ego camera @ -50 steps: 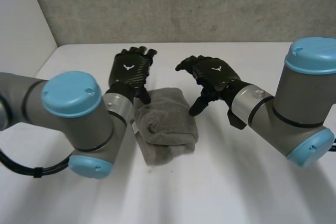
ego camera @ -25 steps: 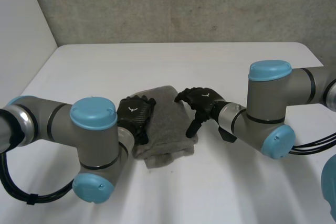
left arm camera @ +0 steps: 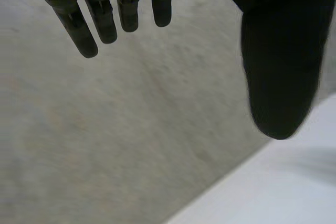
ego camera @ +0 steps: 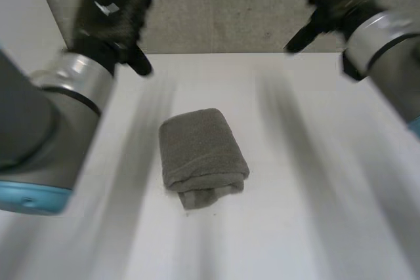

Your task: Fold the towel.

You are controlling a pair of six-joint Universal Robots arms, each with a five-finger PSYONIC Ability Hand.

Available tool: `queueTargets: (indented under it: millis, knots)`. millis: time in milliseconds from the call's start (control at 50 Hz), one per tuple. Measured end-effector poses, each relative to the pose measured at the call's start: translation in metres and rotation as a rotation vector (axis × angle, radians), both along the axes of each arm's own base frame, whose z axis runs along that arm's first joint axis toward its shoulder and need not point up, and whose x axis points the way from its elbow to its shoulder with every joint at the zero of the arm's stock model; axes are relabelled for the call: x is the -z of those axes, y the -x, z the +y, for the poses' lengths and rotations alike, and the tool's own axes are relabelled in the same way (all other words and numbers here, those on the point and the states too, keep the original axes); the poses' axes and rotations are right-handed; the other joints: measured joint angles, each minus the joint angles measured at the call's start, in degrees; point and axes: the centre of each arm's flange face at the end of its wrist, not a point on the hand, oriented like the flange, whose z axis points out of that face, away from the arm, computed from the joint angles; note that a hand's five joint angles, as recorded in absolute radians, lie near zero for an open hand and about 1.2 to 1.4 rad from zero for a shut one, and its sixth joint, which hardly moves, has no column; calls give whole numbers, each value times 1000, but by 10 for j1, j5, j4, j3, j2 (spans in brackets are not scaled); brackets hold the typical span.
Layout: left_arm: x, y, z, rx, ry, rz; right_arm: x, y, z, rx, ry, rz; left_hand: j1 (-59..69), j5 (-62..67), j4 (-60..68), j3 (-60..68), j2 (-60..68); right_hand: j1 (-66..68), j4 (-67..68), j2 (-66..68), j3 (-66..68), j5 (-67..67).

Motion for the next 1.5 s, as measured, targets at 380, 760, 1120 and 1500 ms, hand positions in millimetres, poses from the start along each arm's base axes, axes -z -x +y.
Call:
queueTargets:
  millis: [380,760,1120,1500]
  knots:
    - [-15,-50,14,-134,-186,-2,0,65,17,199,-125,27,-18,-19,-23,-23,-23,0,0,0,0,0]
    - [-37,-45,6,-43,-116,26,7,57,23,164,-132,65,-20,-20,-24,-24,-24,0,0,0,0,0]
    - [-32,-81,-39,-10,-193,146,11,40,36,101,-140,76,-11,-11,-11,-11,-11,0,0,0,0,0]
    - [-22,-73,-26,26,-235,161,12,40,35,102,-140,80,-12,-13,-13,-13,-12,0,0,0,0,-1]
